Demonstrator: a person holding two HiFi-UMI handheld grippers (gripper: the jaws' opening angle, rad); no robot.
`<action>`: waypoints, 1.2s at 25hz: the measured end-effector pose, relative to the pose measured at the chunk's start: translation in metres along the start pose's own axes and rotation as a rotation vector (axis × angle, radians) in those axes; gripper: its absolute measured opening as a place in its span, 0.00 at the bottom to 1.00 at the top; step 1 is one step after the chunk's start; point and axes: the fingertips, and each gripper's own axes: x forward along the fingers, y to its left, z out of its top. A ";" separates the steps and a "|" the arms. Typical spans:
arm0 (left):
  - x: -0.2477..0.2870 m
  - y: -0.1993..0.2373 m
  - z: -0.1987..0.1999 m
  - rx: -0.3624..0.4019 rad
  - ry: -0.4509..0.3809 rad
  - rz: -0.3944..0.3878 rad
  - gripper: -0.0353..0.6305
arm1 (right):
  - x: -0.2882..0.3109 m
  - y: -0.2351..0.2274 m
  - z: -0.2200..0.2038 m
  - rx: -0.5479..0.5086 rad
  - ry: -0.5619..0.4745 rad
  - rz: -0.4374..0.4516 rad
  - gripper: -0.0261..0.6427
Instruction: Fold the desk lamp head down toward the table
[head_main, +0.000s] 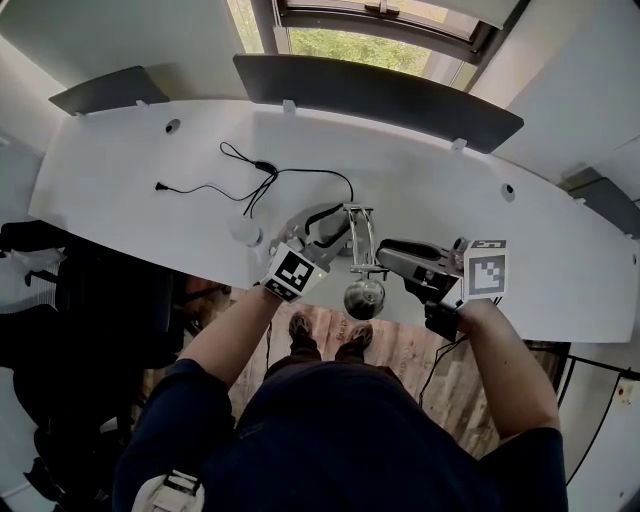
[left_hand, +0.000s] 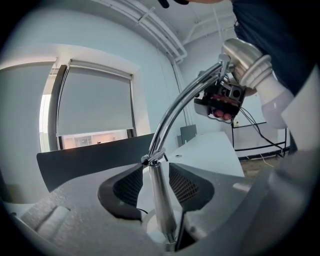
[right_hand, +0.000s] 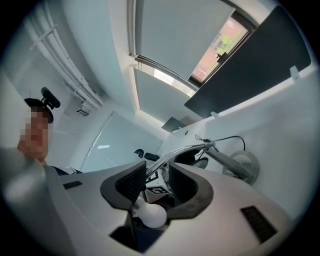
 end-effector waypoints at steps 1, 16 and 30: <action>0.000 0.000 0.001 0.002 0.009 -0.003 0.28 | 0.003 0.000 -0.001 0.016 0.023 0.007 0.26; 0.022 -0.005 -0.009 0.036 0.017 -0.043 0.27 | 0.024 0.004 -0.011 0.165 0.239 0.106 0.26; 0.024 0.001 0.001 -0.051 0.007 -0.084 0.22 | 0.025 -0.003 -0.034 0.210 0.262 0.146 0.18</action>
